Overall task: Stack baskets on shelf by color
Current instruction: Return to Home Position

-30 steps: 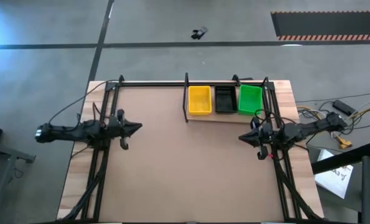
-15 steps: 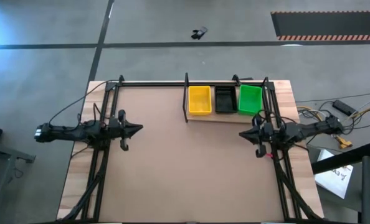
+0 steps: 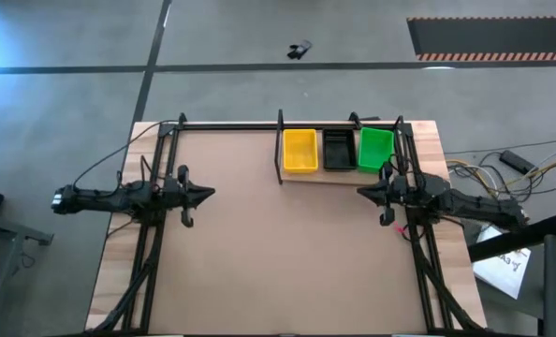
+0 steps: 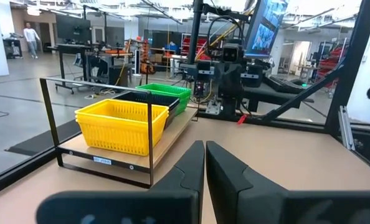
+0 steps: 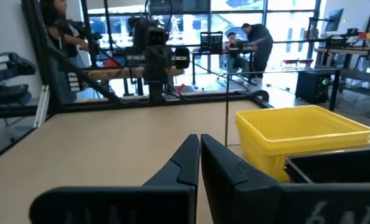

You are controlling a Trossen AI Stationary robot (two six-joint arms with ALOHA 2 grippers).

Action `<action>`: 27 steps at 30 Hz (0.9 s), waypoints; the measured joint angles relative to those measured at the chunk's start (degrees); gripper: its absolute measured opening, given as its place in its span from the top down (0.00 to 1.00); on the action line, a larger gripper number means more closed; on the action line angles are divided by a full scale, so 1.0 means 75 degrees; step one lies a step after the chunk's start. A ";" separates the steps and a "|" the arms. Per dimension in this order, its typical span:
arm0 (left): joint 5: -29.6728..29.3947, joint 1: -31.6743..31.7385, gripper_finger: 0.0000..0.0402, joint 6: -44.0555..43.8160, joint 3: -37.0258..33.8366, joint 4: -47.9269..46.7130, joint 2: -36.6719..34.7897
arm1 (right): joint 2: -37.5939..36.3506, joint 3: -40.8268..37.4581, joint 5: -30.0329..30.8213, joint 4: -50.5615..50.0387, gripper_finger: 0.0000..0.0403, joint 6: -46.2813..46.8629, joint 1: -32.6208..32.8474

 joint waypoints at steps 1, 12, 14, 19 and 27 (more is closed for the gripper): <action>-0.0003 0.0000 1.00 0.0016 0.0000 -0.0003 0.0001 | 0.0020 0.0000 -0.0177 0.0028 0.98 0.0044 -0.0178; -0.0006 0.0000 1.00 0.0222 -0.0006 -0.0012 0.0288 | 0.0313 -0.0003 -0.0418 0.0053 0.98 -0.0093 -0.0422; -0.0009 0.0000 1.00 0.0217 -0.0007 0.0008 0.0366 | 0.0359 -0.0003 -0.0418 0.0061 0.98 -0.0102 -0.0422; -0.0035 0.0000 1.00 0.0209 -0.0009 0.0154 0.0577 | 0.0401 -0.0009 -0.0434 0.0100 0.98 -0.0105 -0.0422; -0.0032 0.0000 1.00 0.0202 -0.0012 0.0248 0.0825 | 0.0399 -0.0009 -0.0442 0.0118 0.98 -0.0105 -0.0422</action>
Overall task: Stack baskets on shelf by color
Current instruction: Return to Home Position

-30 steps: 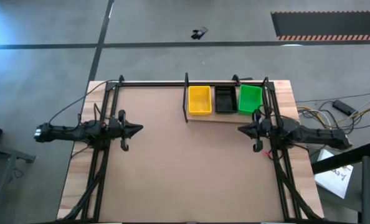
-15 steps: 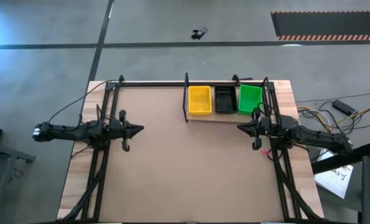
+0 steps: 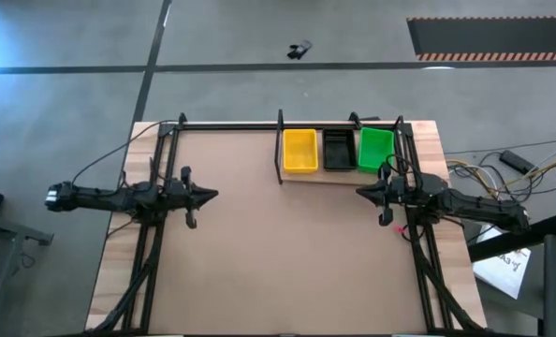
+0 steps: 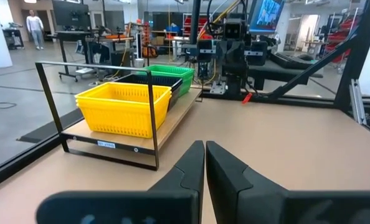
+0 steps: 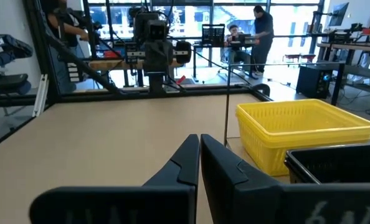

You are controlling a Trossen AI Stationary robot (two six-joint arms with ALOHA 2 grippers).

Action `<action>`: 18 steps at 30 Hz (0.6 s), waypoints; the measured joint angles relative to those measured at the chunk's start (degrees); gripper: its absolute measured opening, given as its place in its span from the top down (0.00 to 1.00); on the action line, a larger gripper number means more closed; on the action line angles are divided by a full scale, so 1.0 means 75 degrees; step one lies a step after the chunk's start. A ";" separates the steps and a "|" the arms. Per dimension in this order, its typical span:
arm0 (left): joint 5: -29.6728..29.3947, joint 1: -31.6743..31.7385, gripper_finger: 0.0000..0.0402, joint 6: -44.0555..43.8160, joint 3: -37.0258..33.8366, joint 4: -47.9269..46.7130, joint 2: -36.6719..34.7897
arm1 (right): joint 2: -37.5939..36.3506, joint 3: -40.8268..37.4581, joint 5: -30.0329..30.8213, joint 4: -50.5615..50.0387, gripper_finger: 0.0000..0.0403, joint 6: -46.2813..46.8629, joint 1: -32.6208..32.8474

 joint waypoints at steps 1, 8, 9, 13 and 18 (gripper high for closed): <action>0.0000 0.0000 1.00 0.0000 0.0000 -0.0003 0.0029 | 0.0002 0.0000 0.0000 0.0000 0.98 -0.0003 0.0000; 0.0003 0.0000 1.00 0.0000 0.0000 0.0044 0.0209 | -0.0001 0.0000 0.0000 0.0017 0.98 0.0000 0.0000; 0.0003 0.0000 1.00 0.0000 0.0000 0.0044 0.0229 | -0.0001 0.0000 0.0000 0.0017 0.98 -0.0001 0.0000; 0.0003 0.0000 1.00 0.0000 0.0000 0.0042 0.0314 | -0.0001 0.0000 0.0003 0.0023 0.98 0.0000 0.0000; 0.0006 0.0000 1.00 -0.0003 0.0000 0.0044 0.0404 | 0.0000 -0.0003 0.0003 0.0026 0.98 -0.0001 0.0000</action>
